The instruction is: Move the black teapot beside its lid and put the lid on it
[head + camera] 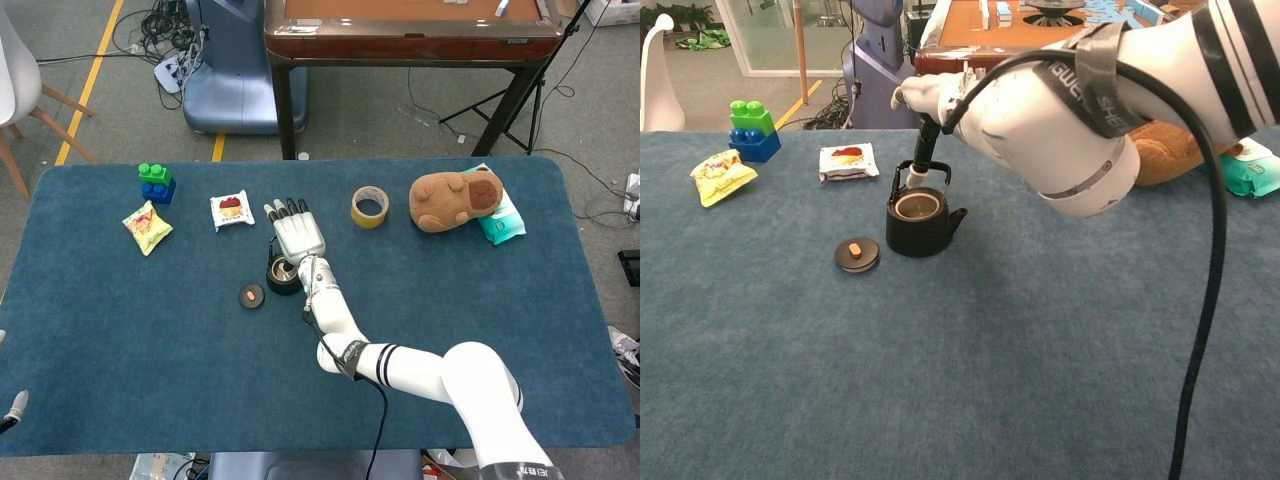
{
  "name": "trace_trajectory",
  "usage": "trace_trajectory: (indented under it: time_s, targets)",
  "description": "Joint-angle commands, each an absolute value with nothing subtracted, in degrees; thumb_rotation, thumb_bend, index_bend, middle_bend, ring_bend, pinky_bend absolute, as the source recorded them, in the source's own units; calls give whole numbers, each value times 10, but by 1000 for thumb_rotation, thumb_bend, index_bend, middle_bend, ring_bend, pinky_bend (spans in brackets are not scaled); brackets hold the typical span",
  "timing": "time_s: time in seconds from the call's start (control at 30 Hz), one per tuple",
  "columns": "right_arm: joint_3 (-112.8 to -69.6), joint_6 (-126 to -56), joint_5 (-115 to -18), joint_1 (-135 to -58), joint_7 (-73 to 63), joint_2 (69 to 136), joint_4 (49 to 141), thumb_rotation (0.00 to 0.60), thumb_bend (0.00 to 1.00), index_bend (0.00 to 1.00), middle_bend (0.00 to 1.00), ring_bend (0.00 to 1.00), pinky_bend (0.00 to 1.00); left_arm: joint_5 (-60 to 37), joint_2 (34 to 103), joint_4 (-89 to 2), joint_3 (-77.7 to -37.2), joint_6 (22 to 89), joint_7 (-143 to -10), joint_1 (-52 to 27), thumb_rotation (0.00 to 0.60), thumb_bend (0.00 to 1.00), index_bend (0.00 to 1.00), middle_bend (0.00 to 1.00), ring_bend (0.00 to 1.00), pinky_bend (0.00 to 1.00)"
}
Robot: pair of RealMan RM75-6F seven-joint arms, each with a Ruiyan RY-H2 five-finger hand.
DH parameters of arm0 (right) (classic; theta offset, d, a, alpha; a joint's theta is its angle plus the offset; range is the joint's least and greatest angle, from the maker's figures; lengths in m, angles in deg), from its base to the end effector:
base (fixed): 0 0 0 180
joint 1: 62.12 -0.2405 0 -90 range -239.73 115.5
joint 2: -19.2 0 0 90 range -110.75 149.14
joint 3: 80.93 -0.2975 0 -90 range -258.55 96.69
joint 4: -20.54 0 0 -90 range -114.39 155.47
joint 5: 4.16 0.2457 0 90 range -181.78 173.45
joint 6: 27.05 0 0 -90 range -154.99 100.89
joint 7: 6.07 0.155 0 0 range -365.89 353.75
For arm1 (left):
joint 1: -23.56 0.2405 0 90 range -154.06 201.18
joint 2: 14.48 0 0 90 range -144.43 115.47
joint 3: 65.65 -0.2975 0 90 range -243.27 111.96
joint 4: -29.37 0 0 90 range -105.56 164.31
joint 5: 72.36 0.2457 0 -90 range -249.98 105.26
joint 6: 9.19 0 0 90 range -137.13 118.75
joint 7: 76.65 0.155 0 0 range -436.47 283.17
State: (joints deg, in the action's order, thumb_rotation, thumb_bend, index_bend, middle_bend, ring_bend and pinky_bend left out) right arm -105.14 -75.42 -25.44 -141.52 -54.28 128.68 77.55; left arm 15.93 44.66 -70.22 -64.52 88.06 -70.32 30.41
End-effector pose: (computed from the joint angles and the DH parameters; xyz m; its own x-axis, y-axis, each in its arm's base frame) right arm 0.0437 -0.4960 -0.1369 0.5445 -0.2281 0.8071 -0.8245 -0.3223 0.4651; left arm -0.3565 0.1164 0.1867 0.4761 -0.0854 0.8752 0.8748 0.1478 -0.4614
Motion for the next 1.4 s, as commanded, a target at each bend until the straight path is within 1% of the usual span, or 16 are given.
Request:
trace_trajectory:
  time_s: [0.03, 0.17, 0.27, 0.4, 0.5, 0.63, 0.8, 0.97, 1.07, 1.13, 1.2, 1.27, 1.37, 1.4]
  targets:
    - [-1056, -756, -260, -1412, -533, 1283, 780, 600, 33, 0, 72, 0, 30, 159, 446, -703, -644, 879, -703, 303, 600, 281, 95, 0, 0, 0]
    - [-1059, -763, -283, -1399, -511, 1258, 820, 600, 34, 0, 70, 0, 29, 158, 442, -703, -642, 872, -702, 297, 600, 281, 95, 0, 0, 0]
    - [-1046, -789, -326, -1376, -498, 1223, 876, 600, 36, 0, 82, 0, 29, 160, 438, -706, -638, 865, -705, 290, 600, 281, 95, 0, 0, 0]
    - [-1019, -842, -388, -1333, -487, 1166, 969, 600, 53, 0, 133, 0, 29, 163, 431, -705, -630, 848, -711, 272, 600, 280, 107, 0, 0, 0]
    - [-990, -897, -445, -1290, -487, 1108, 1057, 600, 70, 1, 162, 0, 29, 169, 425, -699, -625, 825, -723, 252, 600, 281, 126, 0, 0, 0]
    - [-961, -957, -500, -1234, -476, 1038, 1153, 600, 72, 35, 189, 7, 29, 176, 420, -685, -616, 791, -757, 221, 600, 281, 169, 1, 0, 0]
    - [-924, -1022, -564, -1155, -445, 952, 1249, 600, 73, 94, 225, 37, 46, 187, 414, -670, -607, 742, -783, 175, 600, 280, 190, 17, 0, 0]
    - [-893, -1074, -621, -1085, -406, 889, 1304, 600, 73, 138, 244, 40, 53, 191, 411, -664, -600, 683, -792, 127, 600, 279, 197, 54, 9, 0]
    - [-876, -1106, -652, -1043, -383, 859, 1324, 600, 73, 145, 249, 40, 58, 193, 415, -656, -597, 643, -792, 94, 600, 262, 210, 84, 47, 23]
    - [-865, -1122, -671, -1015, -364, 840, 1336, 600, 73, 145, 250, 40, 61, 185, 421, -651, -592, 615, -791, 72, 600, 260, 225, 126, 83, 37]
    - [-855, -1134, -683, -992, -349, 827, 1345, 600, 73, 148, 250, 40, 61, 172, 429, -648, -586, 594, -782, 55, 600, 260, 262, 200, 137, 69]
    - [-843, -1150, -699, -965, -337, 816, 1349, 600, 73, 150, 249, 40, 61, 158, 440, -644, -581, 569, -772, 37, 600, 260, 297, 235, 165, 101]
    - [-827, -1171, -716, -928, -323, 808, 1348, 600, 73, 150, 249, 40, 61, 131, 452, -642, -574, 531, -763, 11, 600, 260, 310, 238, 169, 109]
    - [-823, -1175, -720, -916, -317, 805, 1347, 600, 73, 150, 249, 40, 61, 120, 455, -643, -571, 515, -762, 2, 600, 260, 308, 237, 165, 91]
